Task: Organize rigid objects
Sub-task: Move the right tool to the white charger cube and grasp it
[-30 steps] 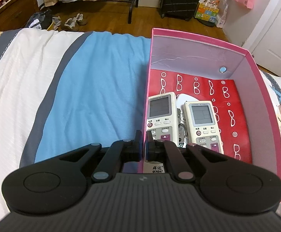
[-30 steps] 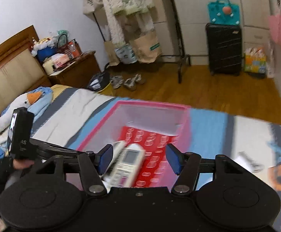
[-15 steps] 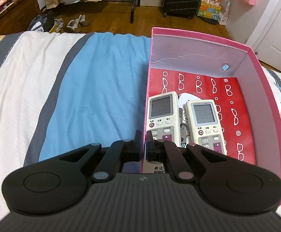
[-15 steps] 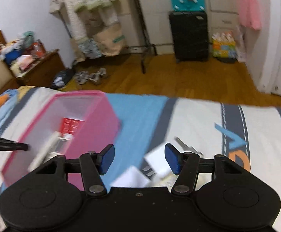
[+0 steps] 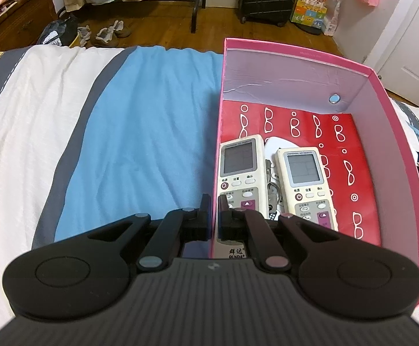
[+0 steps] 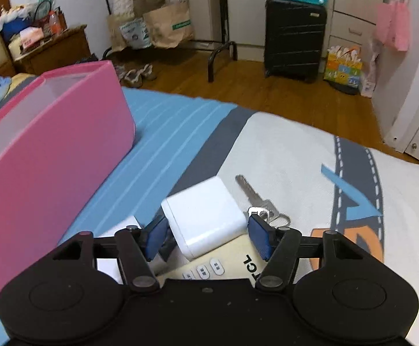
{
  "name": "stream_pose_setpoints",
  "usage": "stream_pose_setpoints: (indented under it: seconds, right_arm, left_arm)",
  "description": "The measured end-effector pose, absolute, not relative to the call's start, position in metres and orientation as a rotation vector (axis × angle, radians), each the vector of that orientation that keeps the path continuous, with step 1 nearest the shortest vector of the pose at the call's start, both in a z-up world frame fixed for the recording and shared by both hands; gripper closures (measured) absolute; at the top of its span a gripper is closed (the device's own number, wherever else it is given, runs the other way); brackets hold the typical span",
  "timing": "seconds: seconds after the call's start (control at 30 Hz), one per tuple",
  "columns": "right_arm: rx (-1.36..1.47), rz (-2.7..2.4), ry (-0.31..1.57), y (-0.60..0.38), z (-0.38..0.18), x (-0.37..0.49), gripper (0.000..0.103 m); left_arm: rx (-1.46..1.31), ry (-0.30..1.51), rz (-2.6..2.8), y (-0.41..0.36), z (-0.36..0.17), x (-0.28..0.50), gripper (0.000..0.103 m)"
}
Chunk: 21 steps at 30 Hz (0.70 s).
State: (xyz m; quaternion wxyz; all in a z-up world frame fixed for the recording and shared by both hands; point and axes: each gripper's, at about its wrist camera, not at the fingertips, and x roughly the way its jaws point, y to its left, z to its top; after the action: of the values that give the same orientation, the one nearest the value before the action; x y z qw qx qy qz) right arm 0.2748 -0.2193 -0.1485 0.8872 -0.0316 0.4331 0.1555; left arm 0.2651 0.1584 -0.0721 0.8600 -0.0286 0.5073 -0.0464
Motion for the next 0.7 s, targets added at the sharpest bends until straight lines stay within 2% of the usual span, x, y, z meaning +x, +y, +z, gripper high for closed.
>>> stream_pose_setpoints:
  seconds: [0.2, 0.3, 0.53, 0.7]
  right_arm:
    - [-0.119, 0.339, 0.877, -0.211, -0.152, 0.276, 0.031]
    - [-0.127, 0.333, 0.860, -0.209, -0.151, 0.275, 0.038]
    - [-0.030, 0.281, 0.960, -0.212, -0.147, 0.280, 0.038]
    - [-0.045, 0.304, 0.922, -0.207, -0.156, 0.282, 0.038]
  left_arm:
    - [-0.041, 1.060, -0.087, 0.153, -0.071, 0.264, 0.099]
    - [-0.048, 1.058, -0.087, 0.154, -0.071, 0.264, 0.099]
    - [-0.035, 1.058, -0.087, 0.153, -0.071, 0.263, 0.099]
    - [-0.031, 1.059, -0.086, 0.151, -0.072, 0.263, 0.099]
